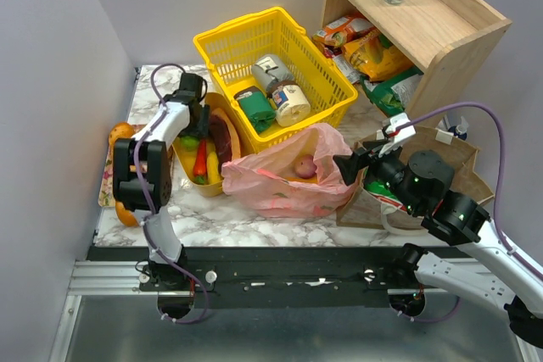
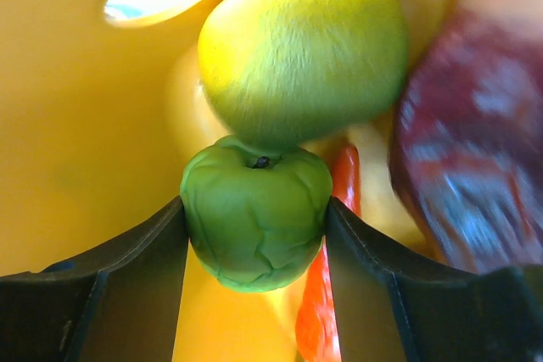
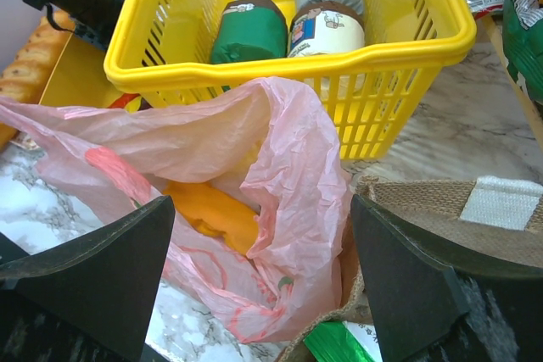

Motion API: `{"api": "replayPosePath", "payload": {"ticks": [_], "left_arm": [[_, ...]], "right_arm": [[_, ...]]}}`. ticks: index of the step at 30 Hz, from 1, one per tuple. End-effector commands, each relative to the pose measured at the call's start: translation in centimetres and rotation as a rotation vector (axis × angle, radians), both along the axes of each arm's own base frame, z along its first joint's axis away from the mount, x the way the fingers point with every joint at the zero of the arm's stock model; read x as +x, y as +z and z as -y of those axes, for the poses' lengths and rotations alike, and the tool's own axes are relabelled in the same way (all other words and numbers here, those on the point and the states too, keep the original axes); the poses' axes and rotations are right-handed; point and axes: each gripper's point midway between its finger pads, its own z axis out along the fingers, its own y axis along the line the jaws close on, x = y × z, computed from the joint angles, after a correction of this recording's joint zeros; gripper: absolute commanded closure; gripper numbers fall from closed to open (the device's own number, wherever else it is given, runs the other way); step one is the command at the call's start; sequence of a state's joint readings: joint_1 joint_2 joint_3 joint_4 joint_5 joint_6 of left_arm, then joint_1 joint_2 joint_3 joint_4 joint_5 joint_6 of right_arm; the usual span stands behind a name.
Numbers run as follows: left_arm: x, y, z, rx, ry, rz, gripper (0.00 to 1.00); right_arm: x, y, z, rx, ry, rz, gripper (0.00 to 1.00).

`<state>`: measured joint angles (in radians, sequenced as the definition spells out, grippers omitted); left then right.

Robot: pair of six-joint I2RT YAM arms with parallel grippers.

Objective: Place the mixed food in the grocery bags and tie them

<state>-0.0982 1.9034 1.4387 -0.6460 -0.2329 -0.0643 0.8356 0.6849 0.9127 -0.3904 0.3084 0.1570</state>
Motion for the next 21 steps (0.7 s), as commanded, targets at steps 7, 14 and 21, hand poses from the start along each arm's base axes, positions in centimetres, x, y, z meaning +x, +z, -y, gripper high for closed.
{"api": "replayPosePath", "payload": {"ticks": [7,14,21], "left_arm": [[-2.7,19.7,3.9,-0.094,-0.147,0.683,0.7],[-9.1,28.2,14.0,-0.358,-0.544,1.035,0.67],[-19.1,28.6,28.1,-0.789,-1.148,0.901,0.67]], "right_arm": [[0.6,-0.2,0.1,-0.002,-0.031,-0.005,0.07],[1.0,-0.2,0.4,0.0,-0.065,-0.014,0.07],[1.0,0.2,0.6,0.026,-0.083,-0.014,0.07]]}}
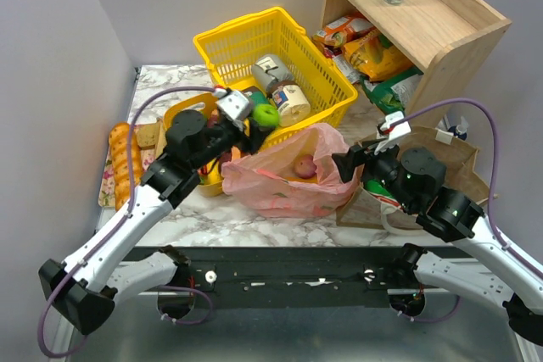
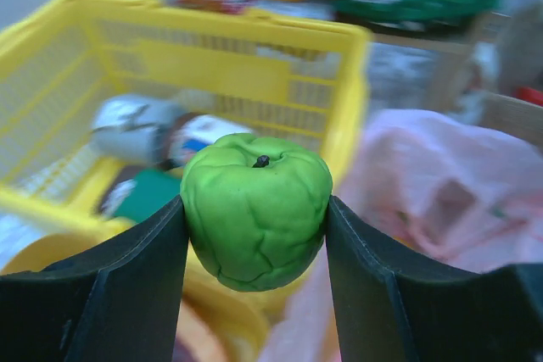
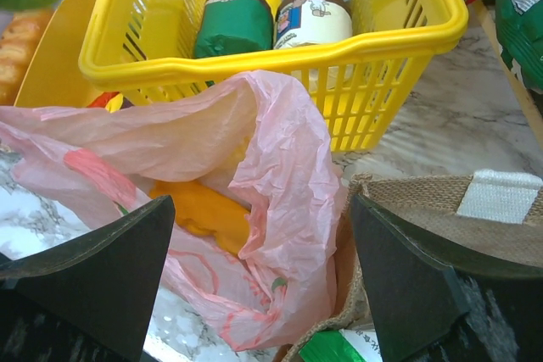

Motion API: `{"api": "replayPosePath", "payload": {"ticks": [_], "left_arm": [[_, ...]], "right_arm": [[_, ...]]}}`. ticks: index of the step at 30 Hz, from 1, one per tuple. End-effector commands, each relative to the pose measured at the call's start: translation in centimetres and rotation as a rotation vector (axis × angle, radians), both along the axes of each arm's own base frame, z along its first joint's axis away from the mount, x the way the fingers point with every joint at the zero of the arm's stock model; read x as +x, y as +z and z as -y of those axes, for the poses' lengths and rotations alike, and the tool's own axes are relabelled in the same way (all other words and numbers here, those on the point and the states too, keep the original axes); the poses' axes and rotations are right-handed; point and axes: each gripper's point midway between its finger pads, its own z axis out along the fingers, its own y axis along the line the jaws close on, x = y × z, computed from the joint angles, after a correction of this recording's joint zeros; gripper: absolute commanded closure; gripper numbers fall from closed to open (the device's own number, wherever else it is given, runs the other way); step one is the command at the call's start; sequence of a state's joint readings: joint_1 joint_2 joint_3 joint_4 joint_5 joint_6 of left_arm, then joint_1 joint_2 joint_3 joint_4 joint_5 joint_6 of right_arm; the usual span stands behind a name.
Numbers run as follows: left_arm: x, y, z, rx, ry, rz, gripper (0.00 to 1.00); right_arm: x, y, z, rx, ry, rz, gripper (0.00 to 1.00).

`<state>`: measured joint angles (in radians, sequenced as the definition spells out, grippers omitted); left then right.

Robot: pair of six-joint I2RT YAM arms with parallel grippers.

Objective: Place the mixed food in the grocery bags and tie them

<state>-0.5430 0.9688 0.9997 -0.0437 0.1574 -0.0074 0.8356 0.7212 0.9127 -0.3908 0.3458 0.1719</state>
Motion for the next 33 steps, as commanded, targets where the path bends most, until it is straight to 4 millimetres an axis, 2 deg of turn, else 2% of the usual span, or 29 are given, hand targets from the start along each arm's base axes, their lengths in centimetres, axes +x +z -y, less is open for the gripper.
{"api": "replayPosePath", "payload": {"ticks": [1,2,3,4,6,7,9,10,12,14,16,17,19,21,22,26,28,33], "left_arm": [[-6.3,-0.6,8.7,-0.04,-0.504,-0.057,0.65],[-6.7,-1.3,9.6,-0.035,-0.551,-0.105,0.65],[-8.0,-2.8,10.4,-0.006,-0.631,-0.191,0.65],[-8.0,-3.7,11.8,0.016,-0.68,-0.247,0.65],[-8.8,-5.6,12.7,0.06,-0.737,-0.33,0.65],[-8.5,-6.4,13.3,0.085,-0.726,-0.352,0.65],[-7.8,-8.1,13.3,0.137,-0.672,-0.381,0.66],[-6.4,-8.9,13.1,0.17,-0.595,-0.379,0.65],[-5.9,-10.4,12.6,0.226,-0.52,-0.419,0.66],[-4.8,-11.5,12.3,0.314,-0.449,-0.387,0.66],[-4.6,-13.1,12.1,0.377,-0.41,-0.405,0.66],[-3.8,-13.6,11.7,0.408,-0.354,-0.4,0.65],[-3.9,-14.7,11.9,0.451,-0.333,-0.413,0.6],[-3.6,-15.1,11.8,0.468,-0.308,-0.416,0.52],[-3.6,-15.1,11.9,0.468,-0.302,-0.416,0.38],[-3.6,-14.5,11.9,0.446,-0.305,-0.397,0.11],[-4.0,-13.9,12.1,0.429,-0.327,-0.378,0.06],[-4.8,-11.4,12.2,0.374,-0.376,-0.29,0.05]], "right_arm": [[0.2,1.0,0.7,0.043,-0.048,0.013,0.07],[0.2,1.0,0.6,0.051,-0.046,0.008,0.07],[0.2,1.0,0.6,0.053,-0.047,0.006,0.07],[0.2,1.1,0.6,0.055,-0.046,0.005,0.07],[0.2,1.1,0.5,0.062,-0.044,0.003,0.07],[0.2,0.9,0.4,0.06,-0.042,0.001,0.07],[0.2,0.7,0.4,0.057,-0.039,-0.003,0.07],[0.2,0.5,0.5,0.054,-0.042,-0.003,0.08],[0.1,0.4,0.6,0.053,-0.046,-0.002,0.08],[0.2,0.3,0.9,0.05,-0.057,0.0,0.07],[0.1,0.3,1.0,0.05,-0.062,0.005,0.07],[0.1,0.3,1.1,0.047,-0.063,0.007,0.07],[0.1,0.4,1.2,0.048,-0.067,0.011,0.07],[0.1,0.3,1.3,0.047,-0.071,0.009,0.07],[0.2,0.1,1.3,0.044,-0.071,0.006,0.07],[0.1,0.0,1.2,0.043,-0.066,0.006,0.07],[0.1,0.0,1.2,0.04,-0.068,0.002,0.07],[0.2,0.1,1.2,0.04,-0.068,0.004,0.07]]}}
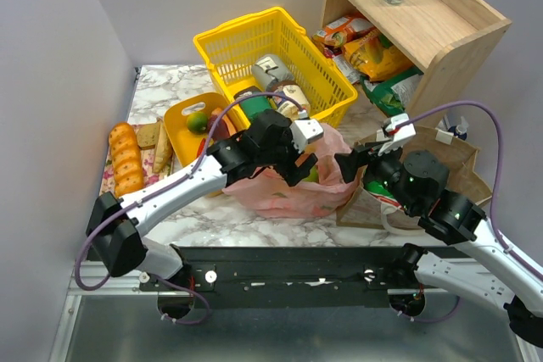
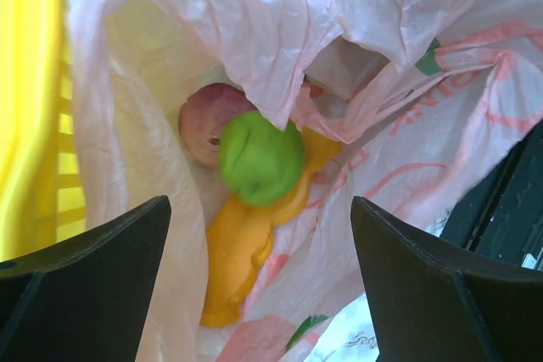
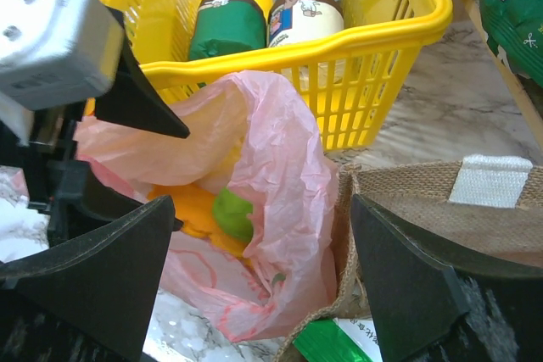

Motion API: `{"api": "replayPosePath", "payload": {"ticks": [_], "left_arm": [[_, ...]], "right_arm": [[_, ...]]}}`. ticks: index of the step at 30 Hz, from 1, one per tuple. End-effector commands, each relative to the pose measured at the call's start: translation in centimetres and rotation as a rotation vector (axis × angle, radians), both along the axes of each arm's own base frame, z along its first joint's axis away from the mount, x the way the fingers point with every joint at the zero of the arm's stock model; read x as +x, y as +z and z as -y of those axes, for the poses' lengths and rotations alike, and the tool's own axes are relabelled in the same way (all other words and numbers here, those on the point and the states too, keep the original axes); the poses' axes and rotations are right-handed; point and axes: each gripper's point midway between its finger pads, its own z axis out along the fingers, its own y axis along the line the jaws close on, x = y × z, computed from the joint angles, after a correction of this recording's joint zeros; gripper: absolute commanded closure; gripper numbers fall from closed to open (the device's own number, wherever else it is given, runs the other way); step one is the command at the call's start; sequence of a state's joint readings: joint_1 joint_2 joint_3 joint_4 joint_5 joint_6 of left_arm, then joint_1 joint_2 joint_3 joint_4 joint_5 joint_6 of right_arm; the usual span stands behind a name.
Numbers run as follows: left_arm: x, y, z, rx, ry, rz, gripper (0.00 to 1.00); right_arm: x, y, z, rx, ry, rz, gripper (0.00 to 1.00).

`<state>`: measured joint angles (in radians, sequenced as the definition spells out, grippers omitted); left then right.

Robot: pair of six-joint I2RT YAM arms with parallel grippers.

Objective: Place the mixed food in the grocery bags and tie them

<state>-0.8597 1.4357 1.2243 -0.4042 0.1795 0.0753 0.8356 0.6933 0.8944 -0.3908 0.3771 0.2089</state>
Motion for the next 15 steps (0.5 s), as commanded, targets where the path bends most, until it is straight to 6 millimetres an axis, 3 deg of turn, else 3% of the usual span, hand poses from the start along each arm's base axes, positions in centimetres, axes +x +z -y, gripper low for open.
{"api": "replayPosePath", "payload": {"ticks": [1,5,9,12,13,15], "left_arm": [[-0.8,4.3,-0.4,-0.11,-0.034,0.116,0.05],[-0.4,7.3,-1.8,-0.188,0.022,0.194,0.01],[2.0,9.8,-5.6,-0.24,0.18,0.206,0.01],[5.0,11.3,-11.7,-0.247,0.446,0.229,0.01],[6.6,11.6,-16.1,-0.255,0.604,0.245,0.01],[7.7,10.8,-20.7,-0.295,0.789,0.202,0.01]], "right_arm": [[0.3,0.1,0.4,0.002,-0.029,0.007,0.07],[0.3,0.2,0.2,0.001,-0.021,0.005,0.07],[0.5,0.1,0.1,-0.017,-0.02,-0.005,0.08],[0.4,0.4,0.1,-0.019,-0.015,-0.004,0.08],[0.4,0.3,0.0,-0.021,-0.015,-0.006,0.08],[0.5,0.4,0.0,-0.023,-0.014,-0.001,0.08]]}}
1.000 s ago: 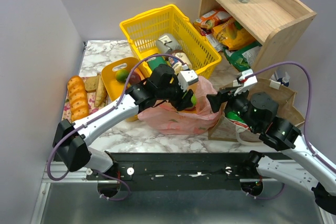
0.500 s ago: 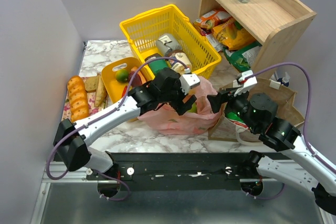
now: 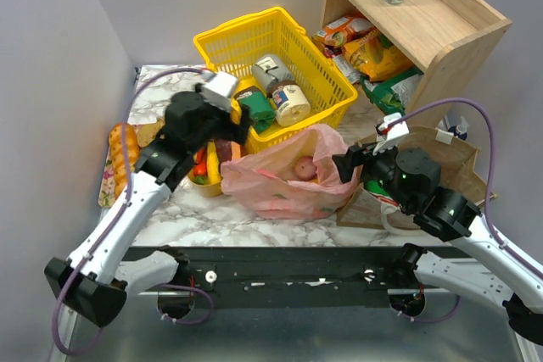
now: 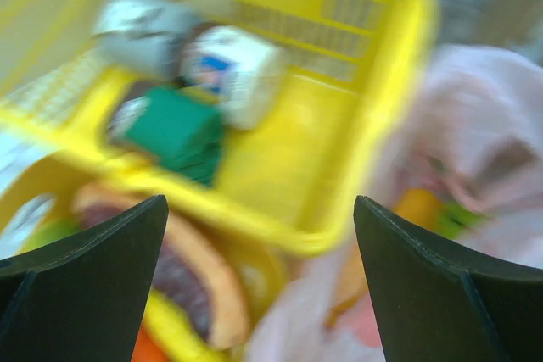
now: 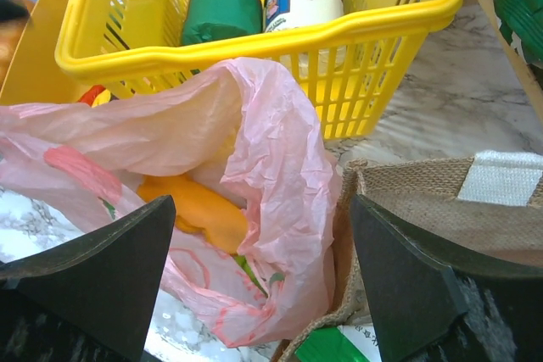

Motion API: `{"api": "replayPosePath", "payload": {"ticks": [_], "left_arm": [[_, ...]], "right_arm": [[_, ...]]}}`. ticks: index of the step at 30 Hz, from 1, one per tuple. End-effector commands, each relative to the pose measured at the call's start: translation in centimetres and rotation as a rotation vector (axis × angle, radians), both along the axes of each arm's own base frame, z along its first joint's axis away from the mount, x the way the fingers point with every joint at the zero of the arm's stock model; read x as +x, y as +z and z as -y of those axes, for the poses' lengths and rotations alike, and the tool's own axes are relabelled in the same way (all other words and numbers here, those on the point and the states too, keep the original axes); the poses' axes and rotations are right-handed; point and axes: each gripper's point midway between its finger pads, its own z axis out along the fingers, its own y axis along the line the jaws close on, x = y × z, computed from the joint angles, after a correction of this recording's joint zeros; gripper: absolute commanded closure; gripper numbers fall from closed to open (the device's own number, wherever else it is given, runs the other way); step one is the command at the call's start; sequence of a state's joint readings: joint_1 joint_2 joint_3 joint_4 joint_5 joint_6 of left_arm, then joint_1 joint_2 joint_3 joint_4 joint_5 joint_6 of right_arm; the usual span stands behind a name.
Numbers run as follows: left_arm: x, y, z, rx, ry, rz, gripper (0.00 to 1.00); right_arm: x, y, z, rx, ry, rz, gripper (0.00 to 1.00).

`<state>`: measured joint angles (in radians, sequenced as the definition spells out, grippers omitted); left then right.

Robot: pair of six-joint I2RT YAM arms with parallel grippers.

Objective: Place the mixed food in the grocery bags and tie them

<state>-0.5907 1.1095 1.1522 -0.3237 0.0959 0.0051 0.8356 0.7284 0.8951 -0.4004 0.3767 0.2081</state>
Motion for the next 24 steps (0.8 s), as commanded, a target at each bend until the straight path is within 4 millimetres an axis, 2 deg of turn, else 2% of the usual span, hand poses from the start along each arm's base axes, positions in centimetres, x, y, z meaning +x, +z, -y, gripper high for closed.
{"api": "replayPosePath", "payload": {"ticks": [1,2,3,5,8,11,14,16,19,20,24], "left_arm": [[2.9,-0.5,-11.2,-0.136,0.441,-0.072,0.01],[3.4,-2.6,-14.6,-0.138,0.547,-0.116,0.01],[3.4,-3.9,-15.3,-0.136,0.559,-0.156,0.01],[3.3,-8.4,-16.5,-0.099,0.588,-0.297,0.01],[2.7,-13.5,-16.3,-0.028,0.568,-0.457,0.03],[1.9,-16.5,-15.8,0.014,0.533,-0.561,0.12],[2.0,-17.4,-15.1,0.001,0.503,-0.589,0.22],[2.2,-18.1,-15.5,0.025,0.522,-0.613,0.27],[1.7,-20.1,-14.8,0.055,0.492,-0.704,0.38],[1.4,-21.2,-14.4,0.065,0.475,-0.741,0.39],[0.8,-23.2,-13.4,0.135,0.443,-0.8,0.4]], "right_arm": [[0.1,1.6,0.4,0.012,-0.011,0.03,0.08],[0.1,1.7,0.3,0.011,-0.007,0.034,0.08],[0.2,1.7,0.2,0.009,-0.002,0.034,0.08],[0.2,1.8,-0.1,0.006,0.009,0.035,0.09],[0.2,1.8,-0.4,0.003,0.022,0.032,0.09],[0.0,1.4,-0.5,0.01,0.026,0.025,0.09],[-0.1,1.0,-0.3,0.024,0.021,0.023,0.09],[-0.1,0.8,-0.2,0.027,0.021,0.027,0.09],[-0.2,0.6,0.1,0.025,0.012,0.032,0.09],[-0.3,0.7,0.2,0.026,0.013,0.036,0.09],[-0.6,0.8,1.1,0.033,-0.01,0.055,0.09]]}}
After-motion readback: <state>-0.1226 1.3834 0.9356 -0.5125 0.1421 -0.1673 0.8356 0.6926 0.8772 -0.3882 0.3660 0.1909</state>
